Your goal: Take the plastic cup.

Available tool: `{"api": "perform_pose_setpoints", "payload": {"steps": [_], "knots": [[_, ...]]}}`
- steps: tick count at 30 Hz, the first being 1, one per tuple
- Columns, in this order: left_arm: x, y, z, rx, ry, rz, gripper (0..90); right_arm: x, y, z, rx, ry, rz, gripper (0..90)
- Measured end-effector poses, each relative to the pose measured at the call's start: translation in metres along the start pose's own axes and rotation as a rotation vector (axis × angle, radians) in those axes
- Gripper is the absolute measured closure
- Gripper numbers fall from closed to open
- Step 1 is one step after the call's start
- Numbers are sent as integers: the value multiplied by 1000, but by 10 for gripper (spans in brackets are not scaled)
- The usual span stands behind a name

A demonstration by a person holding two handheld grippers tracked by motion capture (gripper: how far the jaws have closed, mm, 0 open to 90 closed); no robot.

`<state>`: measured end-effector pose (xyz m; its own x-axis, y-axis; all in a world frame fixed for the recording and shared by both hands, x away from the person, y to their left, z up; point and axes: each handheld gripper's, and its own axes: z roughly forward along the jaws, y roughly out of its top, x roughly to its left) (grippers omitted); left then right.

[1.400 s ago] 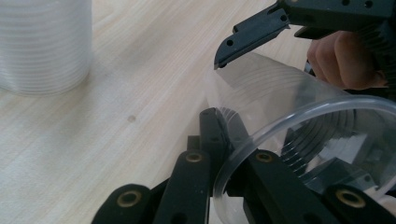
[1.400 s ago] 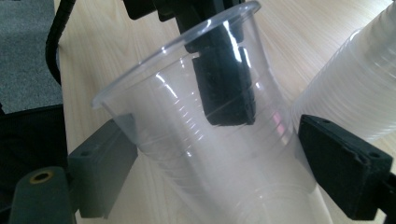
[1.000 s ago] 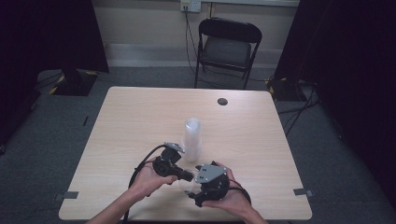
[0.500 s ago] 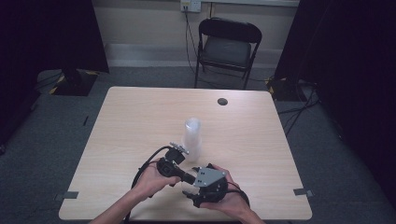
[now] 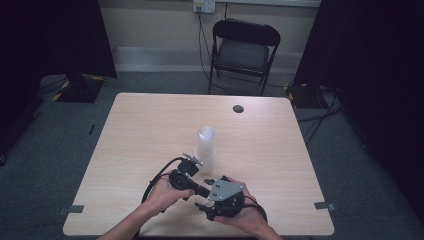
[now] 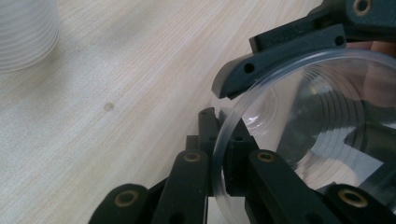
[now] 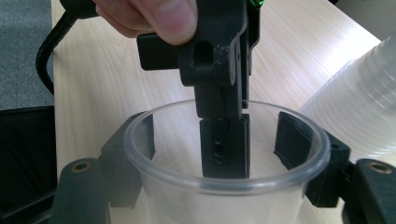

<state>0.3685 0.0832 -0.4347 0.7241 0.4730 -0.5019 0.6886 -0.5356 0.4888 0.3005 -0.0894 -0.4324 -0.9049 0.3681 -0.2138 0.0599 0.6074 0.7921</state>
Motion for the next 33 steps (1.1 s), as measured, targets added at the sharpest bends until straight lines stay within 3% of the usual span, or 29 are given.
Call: {"api": "perform_pose_setpoints", "payload": {"steps": [3, 5, 7, 8, 13, 14, 24, 26, 27, 29, 33], "knots": [[0, 0, 0, -6, 2, 8, 876, -1, 0, 0, -1, 4, 8, 291], [-1, 0, -1, -21, 33, 34, 847, -2, 0, -1, 0, -2, 16, 292], [-2, 0, -1, -28, 26, 35, 847, -2, 0, -1, 0, -4, 23, 291], [-2, 0, -2, -45, 29, 51, 846, -5, -1, -2, -3, 1, 50, 291], [-3, 0, -4, -72, 33, 56, 838, -7, -1, -4, -10, -4, 61, 293], [-4, -1, -5, -78, 53, 61, 838, -7, -1, -4, -10, -6, 60, 293], [-5, -1, -11, -126, 36, 64, 815, -10, 0, -6, -15, -24, 76, 299], [-6, -1, -13, -124, 53, 65, 804, -11, 0, -6, -16, -28, 77, 301], [-5, 0, -14, -124, 35, 75, 802, -11, 1, -6, -16, -30, 77, 302], [-5, 0, -14, -127, 44, 73, 795, -11, 1, -6, -19, -28, 78, 302], [-4, -1, -17, -143, 24, 75, 771, -13, 2, -6, -21, -33, 84, 308]]}}
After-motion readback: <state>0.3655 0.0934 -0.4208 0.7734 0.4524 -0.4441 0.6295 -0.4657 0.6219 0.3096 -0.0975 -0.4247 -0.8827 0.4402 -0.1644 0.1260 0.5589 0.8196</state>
